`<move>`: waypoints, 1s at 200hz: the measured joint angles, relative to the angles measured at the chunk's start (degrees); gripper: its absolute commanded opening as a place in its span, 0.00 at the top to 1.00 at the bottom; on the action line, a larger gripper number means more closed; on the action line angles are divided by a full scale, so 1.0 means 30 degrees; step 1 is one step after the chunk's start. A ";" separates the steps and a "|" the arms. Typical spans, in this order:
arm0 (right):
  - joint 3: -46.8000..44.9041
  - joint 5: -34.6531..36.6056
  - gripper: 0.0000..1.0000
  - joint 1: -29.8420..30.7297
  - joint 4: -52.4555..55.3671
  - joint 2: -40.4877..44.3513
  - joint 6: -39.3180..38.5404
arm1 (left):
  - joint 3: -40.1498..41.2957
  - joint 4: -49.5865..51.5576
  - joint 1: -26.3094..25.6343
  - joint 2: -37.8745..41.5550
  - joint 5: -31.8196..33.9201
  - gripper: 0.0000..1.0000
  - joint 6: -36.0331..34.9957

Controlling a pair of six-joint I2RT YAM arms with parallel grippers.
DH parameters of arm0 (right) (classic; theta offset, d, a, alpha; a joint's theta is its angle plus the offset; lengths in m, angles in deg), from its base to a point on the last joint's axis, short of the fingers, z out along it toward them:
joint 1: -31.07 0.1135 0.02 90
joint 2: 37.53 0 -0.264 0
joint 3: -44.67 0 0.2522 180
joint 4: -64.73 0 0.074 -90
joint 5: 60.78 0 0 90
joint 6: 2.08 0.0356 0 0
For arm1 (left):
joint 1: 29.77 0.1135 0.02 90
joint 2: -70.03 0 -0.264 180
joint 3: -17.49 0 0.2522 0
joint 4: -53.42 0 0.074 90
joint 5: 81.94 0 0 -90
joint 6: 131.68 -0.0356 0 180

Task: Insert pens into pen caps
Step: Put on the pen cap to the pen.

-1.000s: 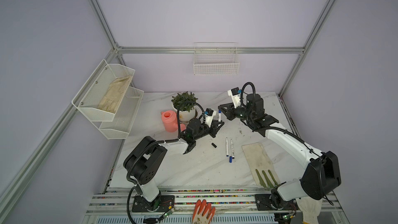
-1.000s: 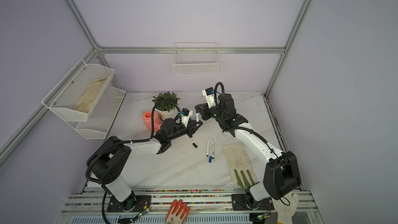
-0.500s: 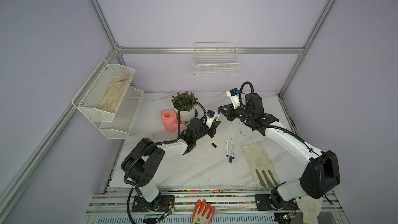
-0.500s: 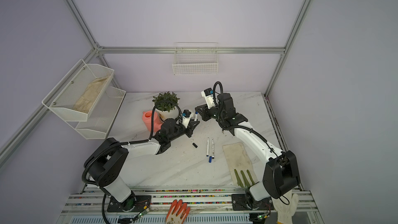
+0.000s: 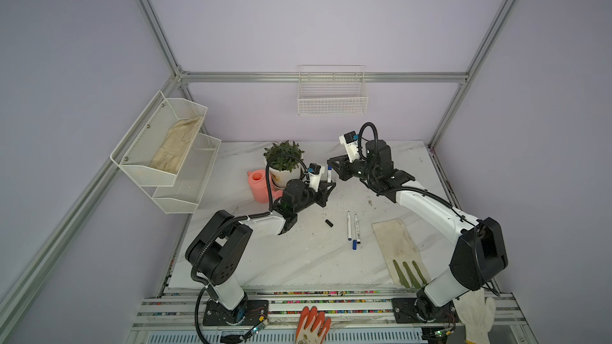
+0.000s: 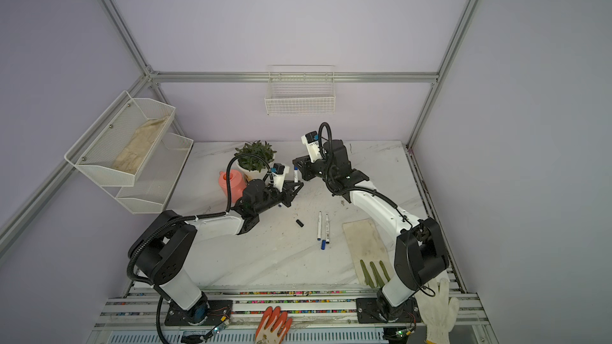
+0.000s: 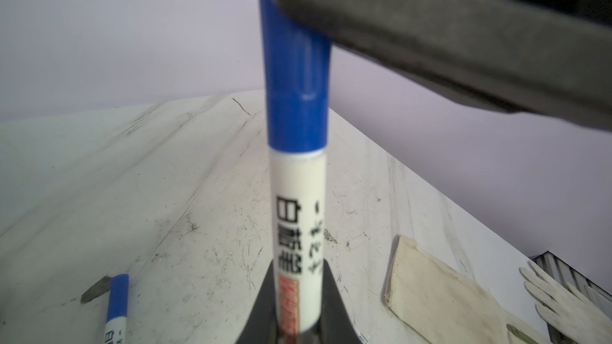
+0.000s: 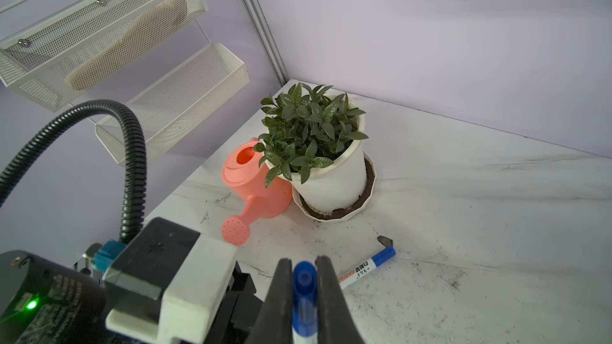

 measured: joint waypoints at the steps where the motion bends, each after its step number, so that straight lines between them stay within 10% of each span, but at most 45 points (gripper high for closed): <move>1: 0.0000 0.0007 1.00 0.0000 0.0015 -0.0007 -0.0007 | 0.0000 0.0036 0.0000 0.0000 0.0029 1.00 -0.0066; 200: 0.0597 -0.0896 1.00 -0.0109 0.2047 0.0160 0.0087 | 0.1304 0.1078 -0.0226 0.1260 0.1268 1.00 -0.3541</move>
